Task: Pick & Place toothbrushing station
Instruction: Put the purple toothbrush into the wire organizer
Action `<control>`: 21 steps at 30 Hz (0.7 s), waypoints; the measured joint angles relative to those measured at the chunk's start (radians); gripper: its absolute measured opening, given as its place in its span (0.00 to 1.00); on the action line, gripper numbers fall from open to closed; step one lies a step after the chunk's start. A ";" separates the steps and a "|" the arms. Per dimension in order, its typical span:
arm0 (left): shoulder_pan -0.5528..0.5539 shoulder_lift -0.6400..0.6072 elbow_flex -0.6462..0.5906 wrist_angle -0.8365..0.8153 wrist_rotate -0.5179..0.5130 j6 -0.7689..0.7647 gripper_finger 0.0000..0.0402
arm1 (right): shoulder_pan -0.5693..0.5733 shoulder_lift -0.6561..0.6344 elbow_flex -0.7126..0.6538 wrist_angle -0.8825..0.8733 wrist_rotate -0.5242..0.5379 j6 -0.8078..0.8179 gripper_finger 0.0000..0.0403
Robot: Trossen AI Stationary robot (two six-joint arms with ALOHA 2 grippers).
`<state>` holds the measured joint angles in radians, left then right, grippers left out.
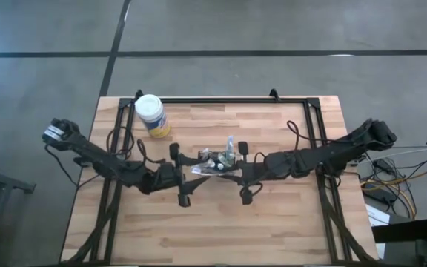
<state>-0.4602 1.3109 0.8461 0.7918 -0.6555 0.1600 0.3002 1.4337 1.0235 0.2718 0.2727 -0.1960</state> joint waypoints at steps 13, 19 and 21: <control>0.053 0.004 0.010 -0.052 0.106 -0.012 0.18 | 0.000 0.003 0.001 0.006 0.047 -0.022 0.06; 0.053 0.003 0.010 -0.052 0.124 0.028 0.05 | 0.000 0.003 0.003 0.004 0.046 -0.022 0.06; 0.053 0.003 0.010 -0.053 0.124 0.030 0.07 | 0.000 0.003 0.003 0.003 0.043 -0.022 0.08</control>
<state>-0.4072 1.3140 0.8558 0.7391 -0.5316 0.1900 0.3000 1.4368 1.0264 0.2743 0.3156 -0.2184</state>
